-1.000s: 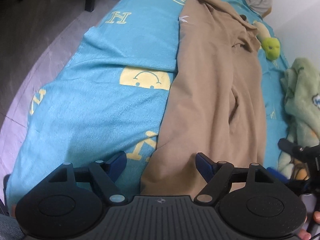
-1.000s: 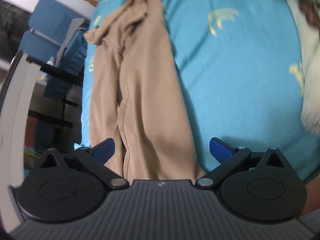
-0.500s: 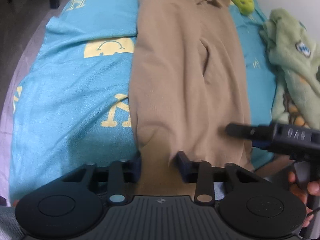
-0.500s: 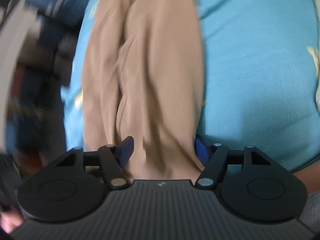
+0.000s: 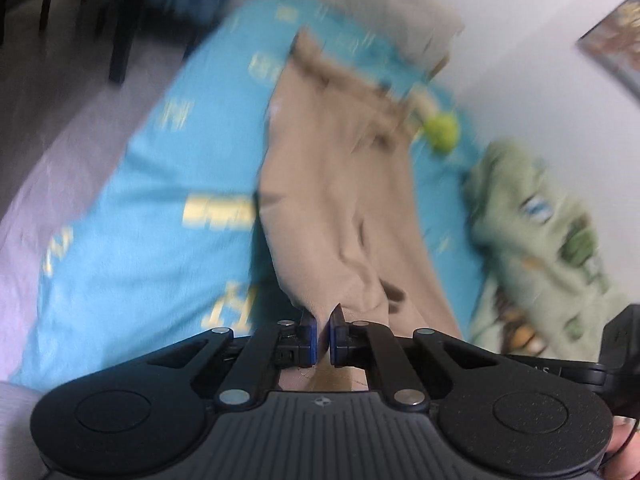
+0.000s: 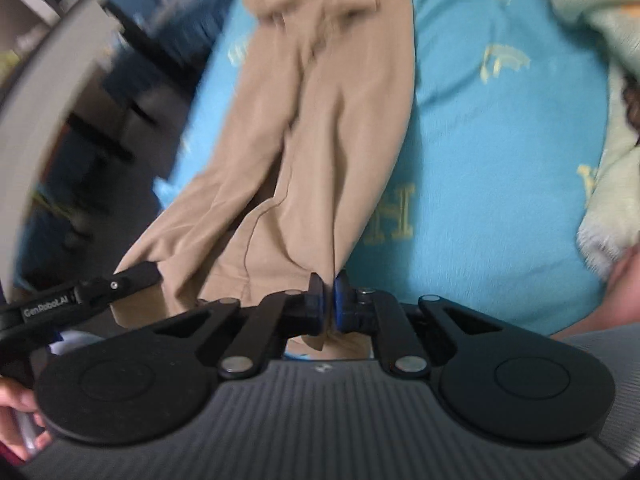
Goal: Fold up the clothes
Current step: 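Lift the hem with both grippers and fold it toward the collar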
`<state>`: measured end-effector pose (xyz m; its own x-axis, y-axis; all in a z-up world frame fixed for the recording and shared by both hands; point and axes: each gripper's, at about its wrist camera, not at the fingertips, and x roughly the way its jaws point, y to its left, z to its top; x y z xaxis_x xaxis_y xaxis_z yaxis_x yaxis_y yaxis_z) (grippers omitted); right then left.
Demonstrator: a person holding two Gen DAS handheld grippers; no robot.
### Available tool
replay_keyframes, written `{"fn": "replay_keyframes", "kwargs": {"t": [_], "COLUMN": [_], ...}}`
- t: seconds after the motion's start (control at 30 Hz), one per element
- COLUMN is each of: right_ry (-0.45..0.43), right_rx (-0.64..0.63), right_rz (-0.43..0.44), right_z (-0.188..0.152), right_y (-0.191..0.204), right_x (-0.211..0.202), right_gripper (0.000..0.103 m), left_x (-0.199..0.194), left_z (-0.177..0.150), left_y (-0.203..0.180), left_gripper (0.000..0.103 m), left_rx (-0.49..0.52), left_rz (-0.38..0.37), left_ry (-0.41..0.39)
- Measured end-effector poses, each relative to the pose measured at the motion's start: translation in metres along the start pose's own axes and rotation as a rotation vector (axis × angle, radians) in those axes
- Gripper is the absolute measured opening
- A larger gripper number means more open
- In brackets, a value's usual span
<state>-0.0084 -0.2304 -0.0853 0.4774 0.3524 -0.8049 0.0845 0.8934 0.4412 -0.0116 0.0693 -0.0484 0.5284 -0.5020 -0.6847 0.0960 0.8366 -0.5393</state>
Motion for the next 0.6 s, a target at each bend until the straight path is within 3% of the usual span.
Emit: {"fn": "replay_keyframes", "kwargs": {"t": [0.17,0.3,0.43,0.6], "right_ry": [-0.147,-0.221,-0.295,-0.328], "right_rx": [-0.004,0.016,0.02,0.028], "right_rz": [0.085,0.165,0.211,0.192], "right_z": [0.002,-0.012,-0.031,-0.011], "right_y": [0.006,0.002,-0.005,-0.007], "right_x": [-0.059,-0.101,-0.134,-0.135], "right_gripper": [0.008,0.008,0.008,0.008], "left_x": [-0.054,-0.11,-0.146,-0.134], "left_z": [0.007,-0.011,-0.037,-0.026], "left_y": [-0.03,-0.045,-0.064,-0.083], "left_gripper": [0.005,0.005,0.005,0.005], "left_rx": [0.01,0.009,0.062,0.112], "left_rz": [-0.073,-0.146,-0.173,-0.143], "left_ry": [-0.119,-0.199,-0.271,-0.321]}}
